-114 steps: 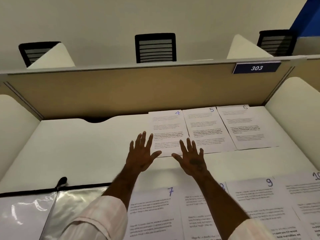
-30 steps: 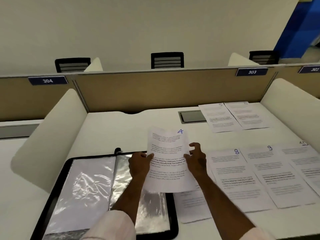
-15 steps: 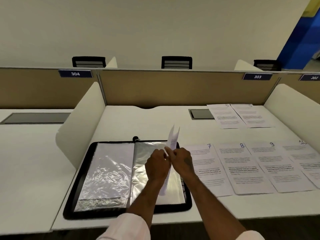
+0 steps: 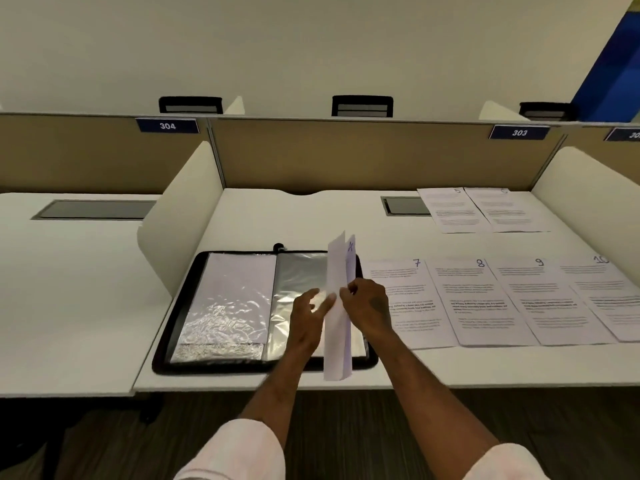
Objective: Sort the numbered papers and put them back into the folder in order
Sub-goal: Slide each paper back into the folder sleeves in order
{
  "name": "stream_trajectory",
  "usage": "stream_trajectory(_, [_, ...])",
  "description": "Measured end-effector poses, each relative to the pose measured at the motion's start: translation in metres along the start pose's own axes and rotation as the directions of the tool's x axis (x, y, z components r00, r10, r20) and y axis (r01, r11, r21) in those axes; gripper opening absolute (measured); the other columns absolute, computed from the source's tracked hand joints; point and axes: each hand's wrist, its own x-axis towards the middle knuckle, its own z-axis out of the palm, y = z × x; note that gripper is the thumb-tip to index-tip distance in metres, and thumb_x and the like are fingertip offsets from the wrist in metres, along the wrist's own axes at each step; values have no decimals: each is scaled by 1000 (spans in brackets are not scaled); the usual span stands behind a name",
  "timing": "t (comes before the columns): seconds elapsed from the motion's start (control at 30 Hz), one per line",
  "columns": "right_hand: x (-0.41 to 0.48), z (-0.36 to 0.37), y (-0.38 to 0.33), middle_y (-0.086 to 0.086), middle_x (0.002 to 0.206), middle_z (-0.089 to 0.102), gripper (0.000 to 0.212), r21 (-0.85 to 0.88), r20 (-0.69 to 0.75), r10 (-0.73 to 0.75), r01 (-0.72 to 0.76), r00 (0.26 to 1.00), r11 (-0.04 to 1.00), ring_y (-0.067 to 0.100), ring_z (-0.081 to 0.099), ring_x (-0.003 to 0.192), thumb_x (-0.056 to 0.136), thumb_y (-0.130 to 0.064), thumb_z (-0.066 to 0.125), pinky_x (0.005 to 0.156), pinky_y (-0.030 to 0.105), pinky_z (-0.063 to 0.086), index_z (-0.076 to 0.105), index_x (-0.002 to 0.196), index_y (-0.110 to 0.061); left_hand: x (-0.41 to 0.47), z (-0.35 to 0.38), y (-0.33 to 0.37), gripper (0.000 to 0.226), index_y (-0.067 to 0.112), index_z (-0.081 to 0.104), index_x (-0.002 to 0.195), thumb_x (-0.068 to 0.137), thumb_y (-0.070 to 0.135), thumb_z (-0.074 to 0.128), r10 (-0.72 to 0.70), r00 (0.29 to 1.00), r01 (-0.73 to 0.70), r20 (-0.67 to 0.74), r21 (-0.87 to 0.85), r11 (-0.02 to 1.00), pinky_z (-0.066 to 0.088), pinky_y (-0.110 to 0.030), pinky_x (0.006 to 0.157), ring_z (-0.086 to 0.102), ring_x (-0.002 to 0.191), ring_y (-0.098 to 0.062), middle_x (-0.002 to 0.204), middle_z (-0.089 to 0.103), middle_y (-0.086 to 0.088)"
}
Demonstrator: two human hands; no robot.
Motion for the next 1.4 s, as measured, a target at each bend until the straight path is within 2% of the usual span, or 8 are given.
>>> stream_trajectory(0.23, [-34,14,-4,-3,76,61,22,-39,146,-182,189,973,981,13,60,73,92,-35,56,66,25,49,60,78,-19,-22,0,-20,82,14,66,120,77,82,50,-348,910,414,224,-530,741,57,-44,83,69,101,-33,106,71,-17])
stream_trajectory(0.47, [-51,34,-6,4,103,66,33,-115,133,-222,237,966,965,18,64,90,94,-42,57,74,22,47,65,106,-13,-22,-10,-38,77,15,67,119,76,77,58,-380,901,429,208,-553,714,52,-59,92,69,100,-38,109,71,-20])
stream_trajectory(0.63, [-47,49,-13,7,105,67,32,-177,80,-173,185,982,967,18,64,93,97,-39,52,79,23,48,65,107,-11,-5,-25,-27,66,8,62,95,72,70,68,-411,866,497,284,-566,657,53,-36,78,63,83,-24,93,64,-15])
stream_trajectory(0.7, [-46,48,-13,7,103,67,31,-201,39,-138,143,990,969,18,64,90,98,-37,51,76,21,45,65,105,-10,2,-34,-33,56,12,57,115,93,63,47,-425,881,472,206,-393,789,49,-37,84,59,95,-22,110,62,-9])
stream_trajectory(0.77, [-42,48,-9,8,101,66,29,-210,-6,-109,106,994,972,18,64,88,98,-35,52,76,23,48,65,103,-10,11,-52,-52,57,16,51,135,97,59,42,-321,945,313,68,107,944,44,-39,99,56,117,-25,133,58,-7])
stream_trajectory(0.9, [-41,48,3,10,102,65,26,-214,-49,-75,63,996,975,21,64,87,99,-31,51,78,28,53,64,103,-8,26,-78,-85,60,18,55,133,86,54,66,-117,960,-101,255,704,703,43,-35,101,51,124,-20,136,54,-1])
stream_trajectory(1.13, [-40,55,19,9,99,66,23,-260,-127,-75,40,989,965,20,64,84,98,-26,53,74,23,49,65,103,-8,32,-69,-97,52,17,61,122,82,49,71,-16,859,-475,511,810,343,48,-40,89,55,111,-25,119,54,-4])
stream_trajectory(1.4, [-37,50,25,8,102,67,25,-303,-199,-67,3,978,953,20,65,88,97,-29,54,77,26,53,65,109,-10,25,-66,-90,26,10,66,103,91,5,44,61,821,-571,568,810,132,49,-36,73,66,93,-30,103,64,-7])
